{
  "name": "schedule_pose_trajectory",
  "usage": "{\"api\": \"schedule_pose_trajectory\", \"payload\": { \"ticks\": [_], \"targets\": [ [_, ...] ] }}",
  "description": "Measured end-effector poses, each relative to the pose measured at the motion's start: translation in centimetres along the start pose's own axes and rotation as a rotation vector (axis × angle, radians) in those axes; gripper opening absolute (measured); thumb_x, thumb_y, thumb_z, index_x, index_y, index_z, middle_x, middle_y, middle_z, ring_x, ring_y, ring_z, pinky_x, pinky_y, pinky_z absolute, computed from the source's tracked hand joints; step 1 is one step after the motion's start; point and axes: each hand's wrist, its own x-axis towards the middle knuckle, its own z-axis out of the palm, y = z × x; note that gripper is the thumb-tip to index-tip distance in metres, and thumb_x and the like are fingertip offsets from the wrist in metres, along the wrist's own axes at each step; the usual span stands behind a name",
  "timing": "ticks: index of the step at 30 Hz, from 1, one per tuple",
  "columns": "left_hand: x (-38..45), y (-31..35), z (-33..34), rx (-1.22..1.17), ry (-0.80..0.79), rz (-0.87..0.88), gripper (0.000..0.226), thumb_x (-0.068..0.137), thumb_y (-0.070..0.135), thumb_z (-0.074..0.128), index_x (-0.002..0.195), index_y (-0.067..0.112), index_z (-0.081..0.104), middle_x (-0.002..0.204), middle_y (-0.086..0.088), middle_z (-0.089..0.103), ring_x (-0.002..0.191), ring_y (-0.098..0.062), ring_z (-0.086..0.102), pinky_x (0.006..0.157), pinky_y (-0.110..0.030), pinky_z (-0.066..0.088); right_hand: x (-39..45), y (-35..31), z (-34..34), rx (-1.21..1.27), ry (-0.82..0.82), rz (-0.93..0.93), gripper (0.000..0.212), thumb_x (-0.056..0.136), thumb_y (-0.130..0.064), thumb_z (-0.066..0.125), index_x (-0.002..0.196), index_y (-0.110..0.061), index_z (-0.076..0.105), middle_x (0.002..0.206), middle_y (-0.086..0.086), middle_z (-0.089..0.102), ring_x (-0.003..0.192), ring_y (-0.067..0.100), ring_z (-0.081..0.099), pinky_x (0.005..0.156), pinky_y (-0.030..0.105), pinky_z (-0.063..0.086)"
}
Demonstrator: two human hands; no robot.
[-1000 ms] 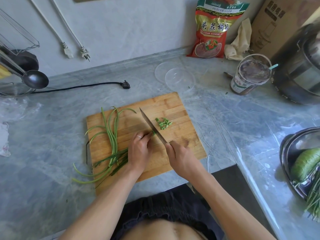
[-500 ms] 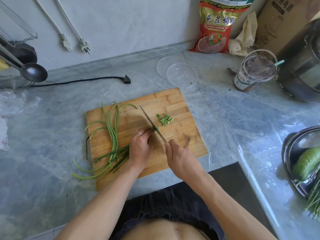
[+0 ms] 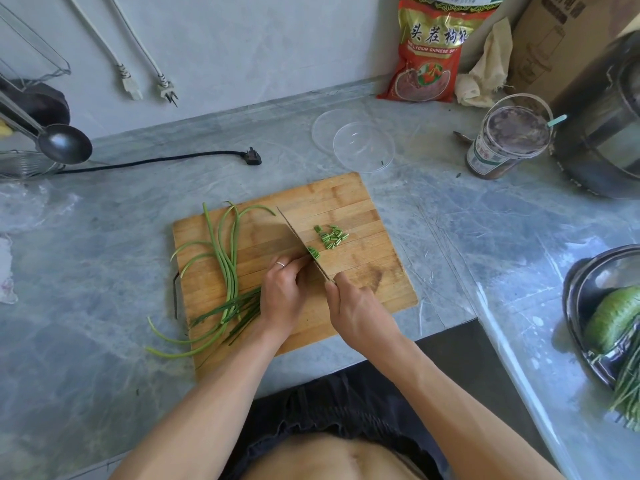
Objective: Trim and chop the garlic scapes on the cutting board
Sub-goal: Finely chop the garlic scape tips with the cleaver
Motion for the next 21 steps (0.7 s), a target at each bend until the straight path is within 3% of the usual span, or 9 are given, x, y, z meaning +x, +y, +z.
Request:
{"api": "schedule_pose_trajectory", "payload": {
  "ticks": [3,7,11,16,21],
  "targets": [
    [0.1,0.3,0.0,0.030,0.043,-0.006,0.030,0.080,-0.004,0.067,0.104,0.011,0.077,0.095,-0.004,0.073,0.091,-0.023,0.059,0.075,-0.021,0.044,-0.7,0.5,-0.2,0.047,-0.006,0.024,0.038,0.103,-0.044,0.024,0.088,-0.015,0.044,0.060,0.009,0.052,0.048,0.029,0.050,0.045,0.040,0.042],
    [0.0,0.6,-0.4,0.019,0.081,0.004,0.026,0.081,-0.005,0.063,0.097,0.011,0.075,0.084,-0.001,0.071,0.083,-0.023,0.059,0.065,-0.031,0.049,0.7,-0.2,-0.5,0.096,0.004,0.064,0.038,0.104,-0.043,0.025,0.082,-0.015,0.041,0.059,0.005,0.050,0.049,0.023,0.045,0.045,0.033,0.033],
    [-0.1,0.4,-0.3,0.014,0.057,0.000,0.020,0.082,-0.007,0.069,0.095,0.008,0.075,0.087,-0.003,0.073,0.082,-0.025,0.062,0.069,-0.037,0.053,1.9,-0.2,-0.9,0.158,0.026,0.110,0.039,0.104,-0.043,0.024,0.076,-0.019,0.038,0.062,0.003,0.051,0.054,0.020,0.048,0.047,0.032,0.031],
    [-0.1,0.0,-0.2,0.062,0.041,0.090,0.019,0.084,-0.005,0.069,0.100,0.002,0.074,0.099,-0.007,0.071,0.087,-0.028,0.066,0.074,-0.039,0.056,2.5,0.4,-1.9,0.129,0.013,0.108,0.039,0.104,-0.040,0.026,0.070,-0.022,0.033,0.061,-0.001,0.043,0.052,0.013,0.037,0.047,0.029,0.025],
    [0.0,0.0,-0.9,0.155,0.027,0.154,0.023,0.082,-0.003,0.070,0.103,0.007,0.076,0.099,-0.002,0.073,0.084,-0.027,0.062,0.072,-0.038,0.054,2.7,0.9,-1.7,0.135,0.024,0.087,0.039,0.105,-0.038,0.027,0.068,-0.023,0.031,0.059,-0.002,0.040,0.052,0.013,0.034,0.048,0.029,0.024]
  ]
}}
